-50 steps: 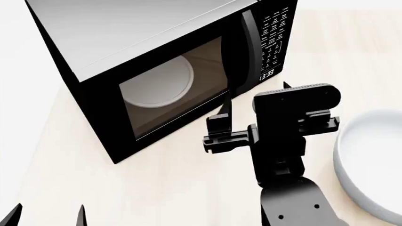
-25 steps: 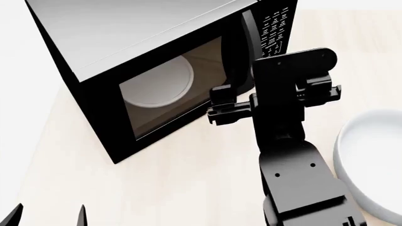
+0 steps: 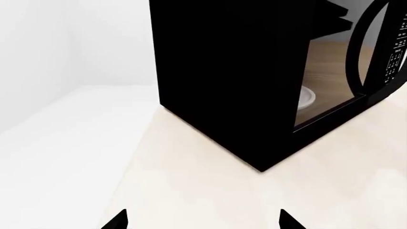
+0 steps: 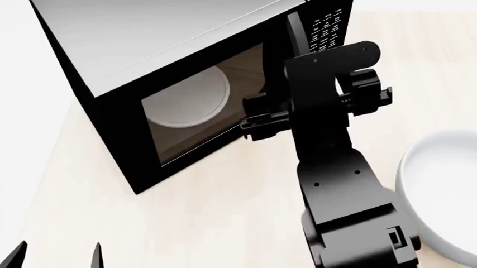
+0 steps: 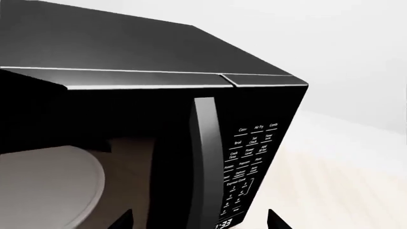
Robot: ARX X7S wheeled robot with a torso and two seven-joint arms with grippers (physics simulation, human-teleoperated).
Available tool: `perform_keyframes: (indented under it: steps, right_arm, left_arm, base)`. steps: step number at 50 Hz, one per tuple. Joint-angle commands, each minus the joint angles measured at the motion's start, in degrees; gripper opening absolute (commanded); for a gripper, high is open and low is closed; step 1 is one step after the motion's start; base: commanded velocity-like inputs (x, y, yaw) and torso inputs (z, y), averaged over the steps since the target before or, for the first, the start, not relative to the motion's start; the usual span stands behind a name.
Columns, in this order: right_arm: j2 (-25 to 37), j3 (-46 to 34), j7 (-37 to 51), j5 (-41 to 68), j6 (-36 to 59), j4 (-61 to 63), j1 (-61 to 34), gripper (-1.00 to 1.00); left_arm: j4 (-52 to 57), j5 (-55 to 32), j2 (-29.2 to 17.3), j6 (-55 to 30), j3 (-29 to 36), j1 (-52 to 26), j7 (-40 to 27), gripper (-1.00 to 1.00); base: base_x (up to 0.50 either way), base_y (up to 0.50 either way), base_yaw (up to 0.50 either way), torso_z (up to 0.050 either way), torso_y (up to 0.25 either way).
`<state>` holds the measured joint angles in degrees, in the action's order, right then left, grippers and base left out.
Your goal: Open the microwave.
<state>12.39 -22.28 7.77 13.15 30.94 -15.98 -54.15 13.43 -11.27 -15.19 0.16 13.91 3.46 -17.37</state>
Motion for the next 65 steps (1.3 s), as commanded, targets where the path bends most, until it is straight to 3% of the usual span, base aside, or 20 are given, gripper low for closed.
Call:
perform_keyframes:
  steps: [1,33,52,53,65]
  right_arm:
    - [-0.44,-3.59,-0.33,-3.57,-3.01,-7.44,-2.96,1.0]
    - [-3.86,-4.71,-0.91,-4.65,-12.0,-25.91,-9.46,1.0]
    - [-4.72,-4.95,-0.4,-4.37,-13.67,-28.35,-10.23,1.0]
    - [-4.61,-4.77,-0.35,-4.18,-13.63,-28.09,-10.1,-1.0]
    - [-3.37,-4.42,0.0,-3.15,-12.39,-23.3,-7.7,-1.0]
  left_arm:
    - [-0.27,-0.68,-0.14,0.01,0.15,-0.16,0.01,1.0]
    - [-0.69,-0.9,-0.62,0.17,0.86,-0.48,-0.63,1.0]
    - [-0.47,-1.08,-0.97,0.31,1.29,-0.43,-0.97,1.0]
    - [-0.52,-1.07,-0.97,0.29,1.35,-0.5,-0.97,1.0]
    - [-0.48,-1.17,-1.13,0.27,1.57,-0.59,-1.26,1.0]
  base:
    - [0.0,0.0,0.0,0.0,0.0]
    - [0.0,0.0,0.0,0.0,0.0]
    - [0.0,0.0,0.0,0.0,0.0]
    - [0.0,0.0,0.0,0.0,0.0]
    - [0.0,0.0,0.0,0.0,0.0]
